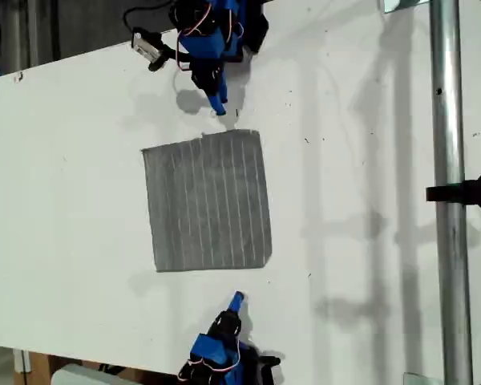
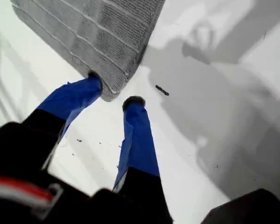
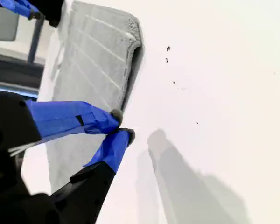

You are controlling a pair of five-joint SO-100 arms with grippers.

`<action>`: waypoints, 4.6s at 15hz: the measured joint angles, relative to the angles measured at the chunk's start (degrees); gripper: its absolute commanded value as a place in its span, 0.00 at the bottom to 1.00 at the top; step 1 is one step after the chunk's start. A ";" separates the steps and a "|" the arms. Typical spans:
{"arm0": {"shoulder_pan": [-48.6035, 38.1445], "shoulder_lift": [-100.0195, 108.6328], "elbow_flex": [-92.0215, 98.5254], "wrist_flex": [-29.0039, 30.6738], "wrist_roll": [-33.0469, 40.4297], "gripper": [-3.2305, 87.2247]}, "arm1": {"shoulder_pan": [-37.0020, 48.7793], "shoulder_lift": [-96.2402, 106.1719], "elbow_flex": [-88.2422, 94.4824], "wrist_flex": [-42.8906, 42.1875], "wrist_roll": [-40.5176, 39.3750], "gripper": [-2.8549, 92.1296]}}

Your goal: Grasp corners of a towel and fold twice.

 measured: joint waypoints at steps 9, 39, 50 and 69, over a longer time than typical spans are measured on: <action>0.00 0.00 0.00 0.00 0.00 0.08 | 0.00 0.00 0.00 0.00 0.00 0.19; 2.81 -100.20 -86.13 11.43 -20.83 0.21 | -11.51 -69.35 -65.57 10.63 -42.80 0.43; 2.20 -107.05 -96.94 19.16 -6.77 0.50 | -4.57 -83.23 -61.88 5.27 -54.84 0.49; 1.14 -106.17 -95.01 19.34 -10.28 0.49 | -3.96 -110.21 -59.85 -16.35 -56.69 0.05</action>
